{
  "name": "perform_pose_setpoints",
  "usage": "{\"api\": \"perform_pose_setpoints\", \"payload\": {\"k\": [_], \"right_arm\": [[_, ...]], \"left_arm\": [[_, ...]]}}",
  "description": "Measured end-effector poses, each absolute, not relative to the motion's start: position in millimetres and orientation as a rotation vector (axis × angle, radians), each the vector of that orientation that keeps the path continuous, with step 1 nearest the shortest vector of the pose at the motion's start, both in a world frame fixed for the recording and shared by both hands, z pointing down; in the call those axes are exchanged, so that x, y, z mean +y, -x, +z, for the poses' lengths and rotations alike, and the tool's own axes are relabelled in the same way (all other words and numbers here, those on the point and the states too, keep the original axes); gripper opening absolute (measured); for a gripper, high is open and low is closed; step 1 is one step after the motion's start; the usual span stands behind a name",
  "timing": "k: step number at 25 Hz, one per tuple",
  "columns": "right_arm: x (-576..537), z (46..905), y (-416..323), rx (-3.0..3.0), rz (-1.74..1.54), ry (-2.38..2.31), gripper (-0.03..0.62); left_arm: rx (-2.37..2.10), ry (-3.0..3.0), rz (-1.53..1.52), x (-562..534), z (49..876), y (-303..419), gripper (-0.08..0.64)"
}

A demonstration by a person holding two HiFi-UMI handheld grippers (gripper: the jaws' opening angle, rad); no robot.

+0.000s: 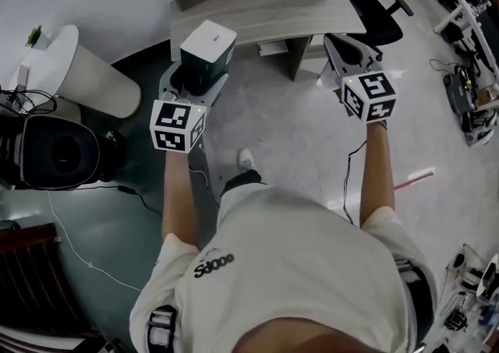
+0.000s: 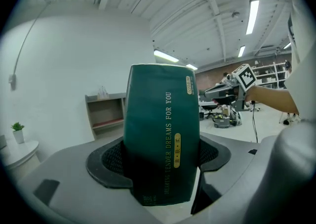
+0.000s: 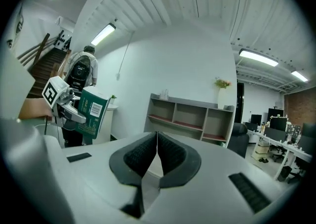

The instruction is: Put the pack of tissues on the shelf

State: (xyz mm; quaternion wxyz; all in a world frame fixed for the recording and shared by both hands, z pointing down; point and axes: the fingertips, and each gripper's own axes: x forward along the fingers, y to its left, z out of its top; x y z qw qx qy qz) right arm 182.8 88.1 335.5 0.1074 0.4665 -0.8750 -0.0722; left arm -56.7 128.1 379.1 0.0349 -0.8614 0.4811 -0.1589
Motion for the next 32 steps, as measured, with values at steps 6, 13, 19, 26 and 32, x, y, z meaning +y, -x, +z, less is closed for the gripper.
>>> {"api": "perform_pose_setpoints", "payload": {"k": [6, 13, 19, 26, 32], "right_arm": [[7, 326, -113, -2.574, -0.218, -1.341, 0.006], [-59, 315, -45, -2.629, -0.171, -1.32, -0.003], [-86, 319, -13, -2.605, -0.18, -1.297, -0.003], [-115, 326, 4, -2.621, -0.149, -1.248, -0.003], [-167, 328, 12, -2.645, -0.169, -1.212, -0.003]], "left_arm": [[1.492, 2.647, -0.458, 44, 368, 116, 0.38], [1.487, 2.657, -0.424, -25, 365, 178, 0.38], [1.496, 2.681, -0.383, -60, 368, 206, 0.38], [1.514, 2.673, -0.385, -82, 379, 217, 0.38], [1.586, 2.623, -0.432, -118, 380, 228, 0.38]]}}
